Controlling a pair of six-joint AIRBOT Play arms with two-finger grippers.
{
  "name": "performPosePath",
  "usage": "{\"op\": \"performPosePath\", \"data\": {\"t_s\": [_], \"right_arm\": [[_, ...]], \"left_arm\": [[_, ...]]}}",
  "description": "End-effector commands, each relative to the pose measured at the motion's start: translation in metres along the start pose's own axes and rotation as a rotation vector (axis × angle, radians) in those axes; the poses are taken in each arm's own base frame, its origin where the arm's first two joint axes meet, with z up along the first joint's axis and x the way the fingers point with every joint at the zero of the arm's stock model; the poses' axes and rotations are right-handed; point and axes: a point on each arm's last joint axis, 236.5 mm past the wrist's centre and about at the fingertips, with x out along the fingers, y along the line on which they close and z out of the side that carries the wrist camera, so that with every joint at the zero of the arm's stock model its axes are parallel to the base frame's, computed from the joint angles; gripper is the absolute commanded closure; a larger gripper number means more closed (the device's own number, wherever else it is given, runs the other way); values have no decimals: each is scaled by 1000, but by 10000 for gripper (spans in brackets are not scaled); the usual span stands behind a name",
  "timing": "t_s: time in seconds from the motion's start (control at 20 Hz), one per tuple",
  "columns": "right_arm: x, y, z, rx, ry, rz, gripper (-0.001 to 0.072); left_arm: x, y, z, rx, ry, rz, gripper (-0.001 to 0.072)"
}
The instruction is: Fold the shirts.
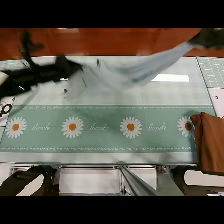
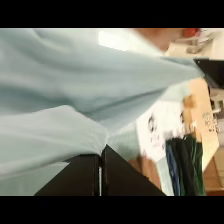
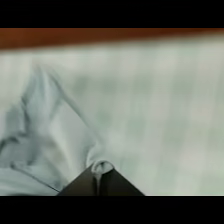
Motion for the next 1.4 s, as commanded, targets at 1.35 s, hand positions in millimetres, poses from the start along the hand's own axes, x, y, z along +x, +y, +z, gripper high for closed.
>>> {"op": "performPosePath", "data": {"t_s": [1.35], "right_arm": [[-178, 78, -80, -75, -175, -275, 683]], "left_arm": [[-163, -51, 116, 564, -264, 528, 690]]}}
